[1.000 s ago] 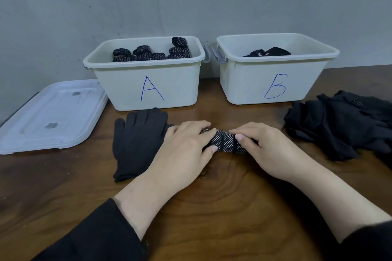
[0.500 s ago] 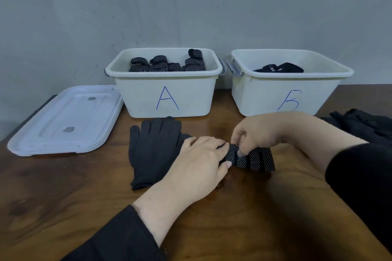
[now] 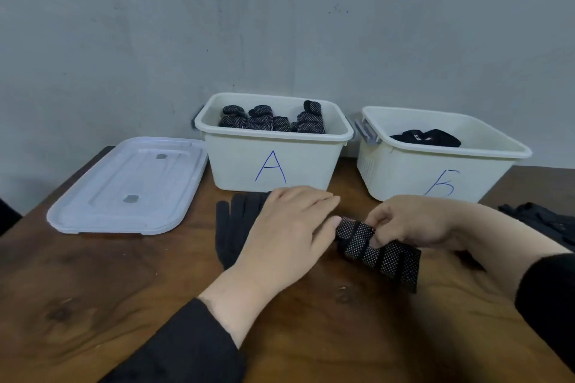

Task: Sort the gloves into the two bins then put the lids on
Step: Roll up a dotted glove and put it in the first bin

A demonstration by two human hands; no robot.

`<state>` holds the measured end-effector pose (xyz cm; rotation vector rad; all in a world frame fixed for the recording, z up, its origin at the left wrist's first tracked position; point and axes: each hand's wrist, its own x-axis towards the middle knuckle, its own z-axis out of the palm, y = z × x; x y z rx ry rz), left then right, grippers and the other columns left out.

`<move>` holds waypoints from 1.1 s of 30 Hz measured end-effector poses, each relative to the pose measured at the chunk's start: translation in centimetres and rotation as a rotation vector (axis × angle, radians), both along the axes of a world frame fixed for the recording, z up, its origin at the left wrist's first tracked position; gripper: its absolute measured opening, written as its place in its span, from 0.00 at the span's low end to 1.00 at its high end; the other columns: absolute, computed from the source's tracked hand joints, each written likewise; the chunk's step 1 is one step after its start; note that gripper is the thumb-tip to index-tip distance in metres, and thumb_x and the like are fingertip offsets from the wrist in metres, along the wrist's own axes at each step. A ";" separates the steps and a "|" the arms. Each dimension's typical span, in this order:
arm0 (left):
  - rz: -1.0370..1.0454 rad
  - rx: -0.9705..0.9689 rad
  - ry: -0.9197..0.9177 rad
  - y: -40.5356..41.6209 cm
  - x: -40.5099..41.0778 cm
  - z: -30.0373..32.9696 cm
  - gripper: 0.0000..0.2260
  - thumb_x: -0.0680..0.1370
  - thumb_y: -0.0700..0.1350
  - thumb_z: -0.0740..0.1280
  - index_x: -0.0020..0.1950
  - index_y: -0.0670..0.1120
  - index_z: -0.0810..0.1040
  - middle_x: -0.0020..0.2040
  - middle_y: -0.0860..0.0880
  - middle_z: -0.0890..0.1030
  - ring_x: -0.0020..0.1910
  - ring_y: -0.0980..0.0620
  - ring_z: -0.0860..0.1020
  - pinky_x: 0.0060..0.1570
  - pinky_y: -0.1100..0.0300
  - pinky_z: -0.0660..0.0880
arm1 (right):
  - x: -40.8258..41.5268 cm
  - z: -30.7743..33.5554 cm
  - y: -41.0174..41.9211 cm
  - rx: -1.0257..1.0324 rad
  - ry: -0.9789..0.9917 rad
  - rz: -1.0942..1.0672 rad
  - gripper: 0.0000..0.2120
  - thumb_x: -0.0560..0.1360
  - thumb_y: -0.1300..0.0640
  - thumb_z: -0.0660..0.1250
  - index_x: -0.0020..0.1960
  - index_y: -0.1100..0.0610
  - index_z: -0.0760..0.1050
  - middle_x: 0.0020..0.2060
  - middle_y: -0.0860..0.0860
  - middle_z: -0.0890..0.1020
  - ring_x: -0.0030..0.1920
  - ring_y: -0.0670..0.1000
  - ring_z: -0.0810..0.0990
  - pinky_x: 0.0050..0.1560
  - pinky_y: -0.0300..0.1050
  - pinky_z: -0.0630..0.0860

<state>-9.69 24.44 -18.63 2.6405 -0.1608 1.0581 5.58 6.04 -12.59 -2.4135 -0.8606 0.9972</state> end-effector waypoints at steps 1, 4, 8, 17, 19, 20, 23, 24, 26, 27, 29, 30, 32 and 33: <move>0.025 -0.019 -0.084 1.2 -0.1 0.3 0.15 0.81 0.50 0.62 0.61 0.46 0.82 0.58 0.52 0.82 0.59 0.51 0.76 0.61 0.53 0.69 | 0.0 0.4 -0.2 0.107 0.097 -0.060 0.11 0.71 0.60 0.75 0.52 0.61 0.83 0.50 0.66 0.84 0.45 0.57 0.82 0.48 0.49 0.75; 0.153 -0.064 -0.223 5.3 -0.2 0.8 0.13 0.79 0.46 0.64 0.60 0.45 0.83 0.58 0.49 0.82 0.59 0.47 0.78 0.60 0.50 0.70 | -0.3 3.2 0.5 0.405 0.309 -0.164 0.08 0.76 0.69 0.67 0.54 0.70 0.79 0.47 0.66 0.84 0.42 0.56 0.85 0.43 0.44 0.81; 0.275 -0.083 -0.260 9.3 0.0 1.2 0.15 0.79 0.44 0.63 0.64 0.45 0.80 0.64 0.47 0.79 0.64 0.46 0.75 0.62 0.52 0.65 | 1.4 8.4 4.0 0.631 0.187 -0.252 0.15 0.78 0.65 0.67 0.61 0.74 0.74 0.55 0.67 0.82 0.51 0.59 0.84 0.58 0.52 0.81; 0.337 -0.069 -0.135 12.6 1.2 0.6 0.22 0.80 0.47 0.60 0.73 0.44 0.72 0.75 0.48 0.69 0.77 0.49 0.62 0.76 0.46 0.55 | 6.0 10.7 15.8 0.613 -0.094 -0.467 0.04 0.76 0.66 0.71 0.50 0.65 0.78 0.44 0.61 0.85 0.36 0.53 0.85 0.42 0.49 0.85; 0.345 -0.064 -0.128 12.7 1.3 0.5 0.22 0.79 0.47 0.61 0.72 0.44 0.72 0.75 0.48 0.69 0.77 0.49 0.62 0.76 0.45 0.54 | 6.9 9.8 18.1 0.572 -0.135 -0.498 0.06 0.75 0.66 0.72 0.50 0.65 0.78 0.44 0.62 0.85 0.39 0.56 0.85 0.45 0.53 0.84; 0.349 -0.064 -0.130 12.7 1.4 0.5 0.21 0.79 0.47 0.61 0.72 0.44 0.72 0.75 0.48 0.70 0.77 0.49 0.63 0.76 0.45 0.54 | 7.2 9.3 19.1 0.554 -0.151 -0.505 0.08 0.74 0.66 0.73 0.52 0.67 0.78 0.46 0.63 0.85 0.41 0.58 0.85 0.47 0.56 0.84; 0.350 -0.071 -0.148 12.8 1.5 0.3 0.21 0.78 0.45 0.63 0.72 0.44 0.73 0.75 0.48 0.70 0.77 0.50 0.63 0.75 0.44 0.55 | 8.3 7.9 21.8 0.427 -0.232 -0.493 0.15 0.73 0.61 0.76 0.53 0.70 0.78 0.42 0.63 0.86 0.37 0.57 0.86 0.45 0.55 0.84; 0.348 -0.073 -0.155 12.8 1.5 0.2 0.21 0.78 0.45 0.63 0.72 0.44 0.73 0.74 0.48 0.70 0.77 0.50 0.63 0.75 0.43 0.55 | 8.4 7.5 22.4 0.374 -0.287 -0.478 0.14 0.73 0.60 0.76 0.52 0.69 0.78 0.34 0.59 0.85 0.31 0.54 0.84 0.37 0.48 0.84; 0.343 -0.079 -0.166 12.9 1.6 0.1 0.21 0.78 0.44 0.64 0.71 0.44 0.73 0.74 0.48 0.70 0.77 0.50 0.63 0.74 0.42 0.56 | 8.6 6.5 23.5 0.267 -0.438 -0.428 0.13 0.74 0.58 0.76 0.51 0.67 0.80 0.26 0.53 0.83 0.28 0.50 0.84 0.32 0.42 0.82; 0.339 -0.082 -0.169 12.9 1.6 0.0 0.21 0.78 0.44 0.64 0.71 0.44 0.73 0.74 0.49 0.70 0.77 0.50 0.63 0.74 0.42 0.57 | 8.7 6.1 23.9 0.200 -0.533 -0.384 0.14 0.74 0.57 0.76 0.52 0.66 0.81 0.30 0.55 0.85 0.33 0.52 0.86 0.40 0.46 0.84; 0.334 -0.086 -0.171 12.8 1.6 0.0 0.21 0.78 0.44 0.64 0.72 0.45 0.73 0.74 0.49 0.70 0.77 0.49 0.63 0.74 0.41 0.58 | 8.7 5.6 24.4 0.078 -0.699 -0.277 0.13 0.75 0.55 0.74 0.51 0.65 0.81 0.39 0.59 0.87 0.43 0.59 0.87 0.51 0.52 0.83; 0.333 -0.086 -0.170 12.8 1.6 0.0 0.21 0.78 0.44 0.64 0.72 0.45 0.73 0.74 0.49 0.70 0.77 0.49 0.63 0.74 0.41 0.57 | 8.5 5.5 24.5 0.033 -0.758 -0.242 0.12 0.75 0.54 0.73 0.50 0.64 0.80 0.40 0.59 0.87 0.45 0.59 0.87 0.52 0.50 0.82; 0.333 -0.083 -0.165 12.8 1.6 0.0 0.21 0.79 0.45 0.63 0.72 0.45 0.72 0.75 0.48 0.70 0.77 0.49 0.63 0.74 0.41 0.57 | 8.7 5.4 24.4 -0.038 -0.874 -0.197 0.14 0.76 0.51 0.74 0.52 0.62 0.81 0.43 0.58 0.85 0.48 0.59 0.85 0.50 0.45 0.79; 0.333 -0.081 -0.164 12.8 1.6 0.0 0.21 0.79 0.45 0.63 0.72 0.45 0.72 0.75 0.48 0.70 0.77 0.49 0.63 0.74 0.41 0.57 | 8.8 5.3 24.3 -0.044 -0.915 -0.175 0.14 0.76 0.50 0.73 0.54 0.61 0.81 0.46 0.58 0.85 0.50 0.59 0.84 0.49 0.44 0.77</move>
